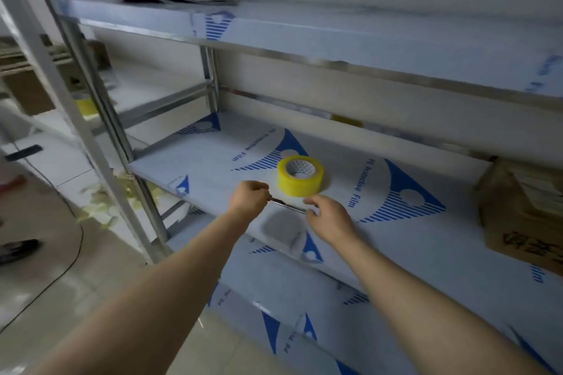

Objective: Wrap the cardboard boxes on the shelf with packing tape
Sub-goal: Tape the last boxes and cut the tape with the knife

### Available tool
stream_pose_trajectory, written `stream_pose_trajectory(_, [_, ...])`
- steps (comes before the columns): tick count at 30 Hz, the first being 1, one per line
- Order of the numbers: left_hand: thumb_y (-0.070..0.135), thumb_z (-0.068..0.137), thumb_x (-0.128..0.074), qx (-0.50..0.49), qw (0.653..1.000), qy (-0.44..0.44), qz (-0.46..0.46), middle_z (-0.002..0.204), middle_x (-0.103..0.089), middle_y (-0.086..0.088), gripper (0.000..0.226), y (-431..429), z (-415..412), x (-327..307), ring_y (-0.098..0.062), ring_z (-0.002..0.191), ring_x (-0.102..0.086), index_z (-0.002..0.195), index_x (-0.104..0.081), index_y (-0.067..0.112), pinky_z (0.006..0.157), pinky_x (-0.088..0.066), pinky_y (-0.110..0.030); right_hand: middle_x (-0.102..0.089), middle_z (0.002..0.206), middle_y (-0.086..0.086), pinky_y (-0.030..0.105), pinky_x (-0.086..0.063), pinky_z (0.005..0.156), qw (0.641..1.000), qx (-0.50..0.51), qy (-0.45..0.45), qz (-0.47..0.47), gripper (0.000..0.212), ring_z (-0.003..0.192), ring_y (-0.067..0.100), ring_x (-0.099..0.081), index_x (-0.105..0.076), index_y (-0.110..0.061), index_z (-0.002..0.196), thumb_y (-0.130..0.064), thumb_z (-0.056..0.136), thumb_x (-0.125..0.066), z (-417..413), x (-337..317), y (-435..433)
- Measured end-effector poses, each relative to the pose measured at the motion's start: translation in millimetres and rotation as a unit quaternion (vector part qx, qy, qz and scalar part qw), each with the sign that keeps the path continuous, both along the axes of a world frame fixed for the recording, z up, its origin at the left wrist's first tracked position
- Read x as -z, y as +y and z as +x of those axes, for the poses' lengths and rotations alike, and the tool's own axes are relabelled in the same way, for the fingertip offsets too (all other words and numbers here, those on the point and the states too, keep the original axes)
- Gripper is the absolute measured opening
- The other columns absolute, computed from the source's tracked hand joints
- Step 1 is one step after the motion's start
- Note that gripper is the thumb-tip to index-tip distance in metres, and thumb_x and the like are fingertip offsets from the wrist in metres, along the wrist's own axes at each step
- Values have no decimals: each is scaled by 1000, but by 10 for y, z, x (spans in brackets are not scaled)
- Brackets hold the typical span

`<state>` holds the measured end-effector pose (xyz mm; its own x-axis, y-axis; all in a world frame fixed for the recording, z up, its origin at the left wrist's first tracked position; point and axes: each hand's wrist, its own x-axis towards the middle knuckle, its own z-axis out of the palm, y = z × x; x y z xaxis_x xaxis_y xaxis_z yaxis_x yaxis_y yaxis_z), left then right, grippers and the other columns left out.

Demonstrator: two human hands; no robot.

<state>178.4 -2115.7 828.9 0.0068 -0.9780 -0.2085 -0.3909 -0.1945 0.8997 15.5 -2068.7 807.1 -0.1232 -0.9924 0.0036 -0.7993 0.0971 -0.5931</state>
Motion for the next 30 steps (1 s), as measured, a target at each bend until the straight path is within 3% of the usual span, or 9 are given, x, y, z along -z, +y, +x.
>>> stream_pose_trajectory(4, [5,96,-46,7,1000,1,8,101,-68,-13,28,-318,642,4,-22,92,-62,118,-62,2,82,-50,-33,-53,136,13,35,-40,95,999,38,28,-1,37,124,32,-49,-51,-12,134,-15,98,-47,374,12,-434])
stream_pose_trajectory(8, [4,96,-43,17,1000,-2,17,103,-68,-12,31,-611,1030,40,-17,87,-60,121,-60,1,63,-46,-19,-46,142,13,37,-39,98,992,89,81,-21,41,128,32,-44,-43,-10,139,-15,99,-45,518,41,-734])
stream_pose_trajectory(12, [6,97,-43,36,999,1,26,96,-66,-7,30,-873,1110,89,-15,85,-60,122,-60,2,73,-46,-24,-44,144,11,38,-36,103,983,114,142,4,43,130,31,-40,-43,-12,139,-23,98,-49,494,97,-936])
stream_pose_trajectory(17, [5,97,-44,62,997,17,37,100,-66,-10,29,-1198,993,88,-17,86,-60,122,-59,1,75,-45,-25,-38,150,4,38,-17,116,972,108,201,48,63,139,23,-31,-34,-18,145,-44,91,-56,450,182,-1257])
stream_pose_trajectory(20, [5,96,-47,69,996,22,52,100,-66,-11,28,-1394,930,88,-16,82,-60,120,-60,1,73,-46,-25,-48,142,6,39,-24,113,975,109,170,90,63,132,27,-41,-40,-18,139,-44,86,-63,447,206,-1440])
stream_pose_trajectory(24, [2,93,-50,84,994,29,59,86,-65,-9,25,-1670,832,42,-11,68,-58,115,-62,-1,59,-47,-17,-62,120,10,40,-34,103,983,104,134,70,33,117,33,-53,-55,-13,119,-28,90,-59,525,200,-1691])
stream_pose_trajectory(27, [1,92,-53,110,992,26,53,97,-66,-14,25,-1867,708,-5,-17,74,-60,115,-62,-1,64,-50,-22,-66,111,13,38,-44,94,989,144,-10,-26,26,108,33,-58,-62,-10,111,-18,86,-62,523,105,-1883])
stream_pose_trajectory(30, [4,87,-61,193,980,-36,30,101,-65,-13,26,-1949,564,0,-21,85,-60,113,-65,2,78,-53,-33,-66,112,13,36,-45,90,983,148,-100,-48,31,105,29,-60,-62,-6,114,-9,84,-64,527,-21,-1976])
